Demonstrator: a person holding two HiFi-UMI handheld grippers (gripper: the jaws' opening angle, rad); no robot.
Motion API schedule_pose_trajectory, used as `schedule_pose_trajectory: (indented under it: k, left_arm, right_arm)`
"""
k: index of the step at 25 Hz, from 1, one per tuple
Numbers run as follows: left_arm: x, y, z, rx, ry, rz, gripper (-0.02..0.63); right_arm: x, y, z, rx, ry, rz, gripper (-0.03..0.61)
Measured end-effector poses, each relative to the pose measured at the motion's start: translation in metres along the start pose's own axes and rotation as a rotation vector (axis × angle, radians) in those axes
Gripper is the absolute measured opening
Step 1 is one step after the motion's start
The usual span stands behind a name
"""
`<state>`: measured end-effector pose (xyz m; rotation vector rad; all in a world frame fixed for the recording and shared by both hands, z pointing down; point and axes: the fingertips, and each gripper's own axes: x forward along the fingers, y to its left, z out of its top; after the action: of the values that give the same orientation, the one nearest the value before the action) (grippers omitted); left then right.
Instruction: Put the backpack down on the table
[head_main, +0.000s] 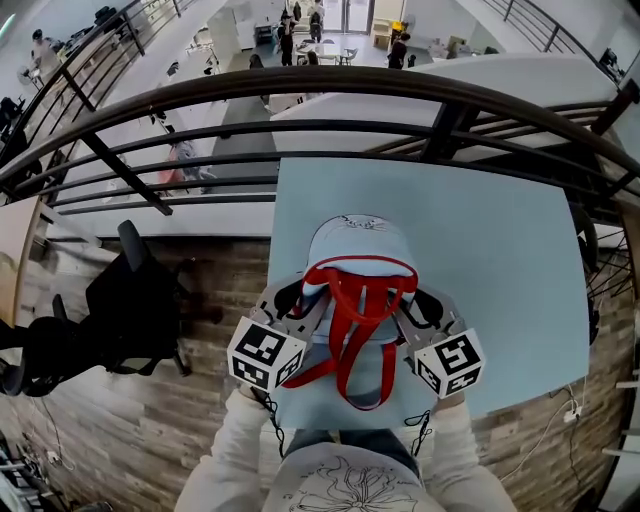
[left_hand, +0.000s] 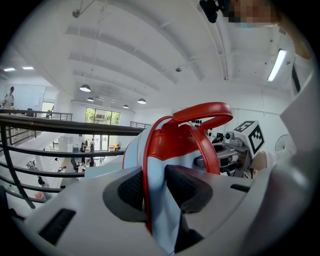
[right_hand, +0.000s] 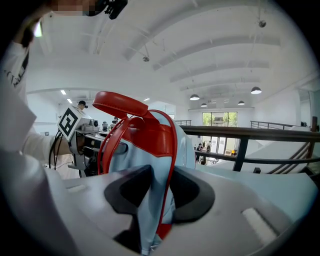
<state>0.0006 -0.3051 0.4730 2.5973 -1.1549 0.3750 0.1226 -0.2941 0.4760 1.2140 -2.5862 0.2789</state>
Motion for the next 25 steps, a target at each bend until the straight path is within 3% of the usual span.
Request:
schedule_pose_trajectory:
  k: [14, 25]
  left_arm:
    - [0.010, 0.013, -0.013, 0.036, 0.022, 0.041, 0.123]
    - [0.005, 0.023, -0.020, -0.009, 0.018, 0.072, 0.130]
  right_arm:
    - [0.018, -0.006, -0.012, -0.006, 0.044, 0.001, 0.132]
    - [0.026, 0.000, -0.011, -0.008, 0.032, 0.035, 0.133]
